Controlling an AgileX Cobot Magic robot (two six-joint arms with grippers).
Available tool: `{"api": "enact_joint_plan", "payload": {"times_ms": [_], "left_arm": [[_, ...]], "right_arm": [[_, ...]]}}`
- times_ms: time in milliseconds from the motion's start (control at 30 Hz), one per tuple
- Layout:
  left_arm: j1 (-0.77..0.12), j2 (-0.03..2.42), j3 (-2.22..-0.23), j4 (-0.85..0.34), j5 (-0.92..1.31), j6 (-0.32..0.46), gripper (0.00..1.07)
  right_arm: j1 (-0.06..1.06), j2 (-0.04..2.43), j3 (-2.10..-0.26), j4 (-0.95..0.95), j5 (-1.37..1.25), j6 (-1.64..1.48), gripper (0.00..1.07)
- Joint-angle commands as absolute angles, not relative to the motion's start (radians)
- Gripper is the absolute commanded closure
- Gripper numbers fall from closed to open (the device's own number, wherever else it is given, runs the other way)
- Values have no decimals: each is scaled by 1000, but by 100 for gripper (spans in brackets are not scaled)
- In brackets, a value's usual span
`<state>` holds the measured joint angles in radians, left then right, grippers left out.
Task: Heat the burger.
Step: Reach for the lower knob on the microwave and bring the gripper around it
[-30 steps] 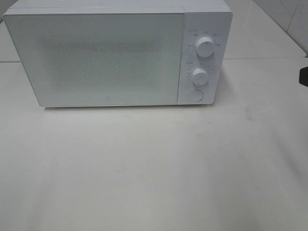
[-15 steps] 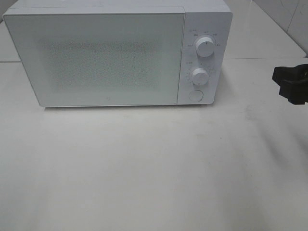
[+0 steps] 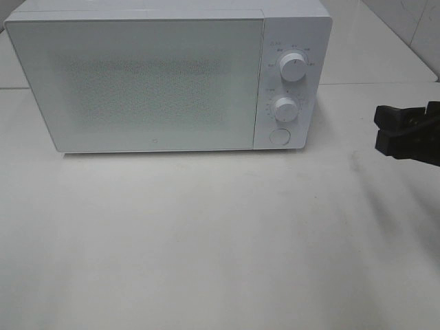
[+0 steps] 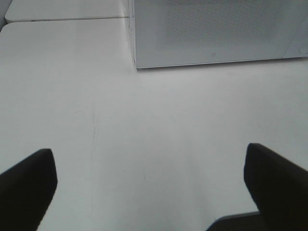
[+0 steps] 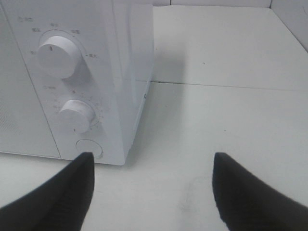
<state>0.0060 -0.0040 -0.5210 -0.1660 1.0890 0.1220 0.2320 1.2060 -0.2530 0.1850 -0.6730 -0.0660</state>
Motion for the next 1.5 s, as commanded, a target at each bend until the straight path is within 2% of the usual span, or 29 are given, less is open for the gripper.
{"api": "enact_joint_plan", "payload": {"times_ms": [33, 67, 233, 267, 500, 533, 733, 933, 1167, 1500], "left_arm": [[7, -20, -518, -170, 1075, 116, 9], [7, -20, -518, -170, 1075, 116, 9], [7, -20, -518, -170, 1075, 116, 9], [7, -20, -518, -170, 1075, 116, 9], [7, -20, -518, -170, 1075, 116, 9], [7, -20, -518, -170, 1075, 116, 9], [7, -20, -518, -170, 1075, 116, 9], [7, -20, -518, -170, 1075, 116, 9], [7, -20, -518, -170, 1075, 116, 9], [7, -20, -518, -170, 1075, 116, 9]], "right_arm": [[333, 1247, -242, 300, -785, -193, 39], [381, 1273, -242, 350, -824, -210, 39], [455, 1328, -242, 414, -894, -214, 39], [500, 1358, -242, 465, -937, -220, 39], [630, 1465, -242, 631, -1097, -261, 39], [680, 1498, -244, 689, -1150, -261, 39], [787, 1590, -293, 836, -1222, -261, 39], [828, 1648, -348, 881, -1235, -260, 38], [835, 1715, -428, 890, -1232, -256, 29], [831, 1816, -514, 889, -1235, -255, 31]]}}
